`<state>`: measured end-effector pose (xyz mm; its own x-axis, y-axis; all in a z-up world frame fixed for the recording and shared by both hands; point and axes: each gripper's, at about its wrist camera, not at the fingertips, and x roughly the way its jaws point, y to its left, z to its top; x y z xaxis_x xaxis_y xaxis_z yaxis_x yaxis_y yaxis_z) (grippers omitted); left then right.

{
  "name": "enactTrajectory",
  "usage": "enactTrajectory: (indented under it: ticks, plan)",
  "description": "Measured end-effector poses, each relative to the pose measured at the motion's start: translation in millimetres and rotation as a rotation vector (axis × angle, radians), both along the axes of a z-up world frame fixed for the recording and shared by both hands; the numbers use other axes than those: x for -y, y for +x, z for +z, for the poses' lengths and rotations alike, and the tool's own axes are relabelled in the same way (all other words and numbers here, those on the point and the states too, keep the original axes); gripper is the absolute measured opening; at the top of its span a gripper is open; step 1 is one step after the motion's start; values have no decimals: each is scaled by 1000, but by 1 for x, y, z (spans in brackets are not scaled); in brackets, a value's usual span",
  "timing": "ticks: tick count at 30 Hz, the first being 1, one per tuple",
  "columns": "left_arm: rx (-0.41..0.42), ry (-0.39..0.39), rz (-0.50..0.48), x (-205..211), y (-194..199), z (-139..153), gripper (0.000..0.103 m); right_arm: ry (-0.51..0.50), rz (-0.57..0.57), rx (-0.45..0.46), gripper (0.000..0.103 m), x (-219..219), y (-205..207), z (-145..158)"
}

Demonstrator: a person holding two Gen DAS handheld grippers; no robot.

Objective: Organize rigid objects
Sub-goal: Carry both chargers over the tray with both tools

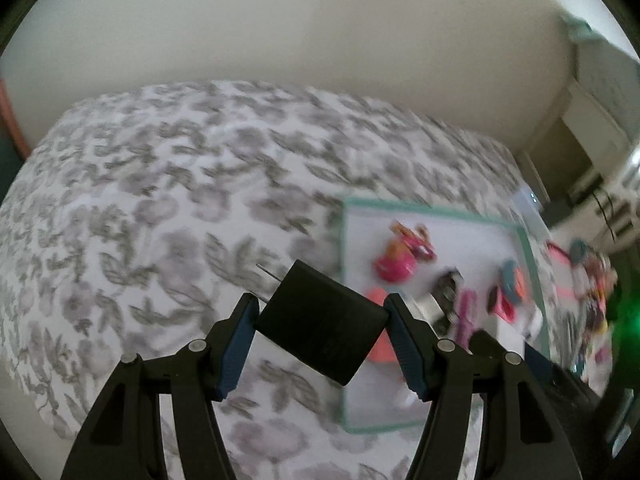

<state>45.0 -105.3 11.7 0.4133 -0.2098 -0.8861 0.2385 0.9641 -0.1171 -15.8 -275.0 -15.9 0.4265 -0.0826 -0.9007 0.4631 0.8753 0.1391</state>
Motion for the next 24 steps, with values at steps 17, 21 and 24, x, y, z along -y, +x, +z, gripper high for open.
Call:
enactTrajectory:
  ticks: [17,21,24]
  plan:
    - [-171,-34,-103,34,-8,-37,66,12,-61,-94,66,28,-6,-26]
    - [-199,-54,-104,35,-6,-42,66,15,-63,-108,66,29,-6,-30]
    - [-230,-73,-105,35,-5,-48,66,16,-72,-118,66,31,-6,-32]
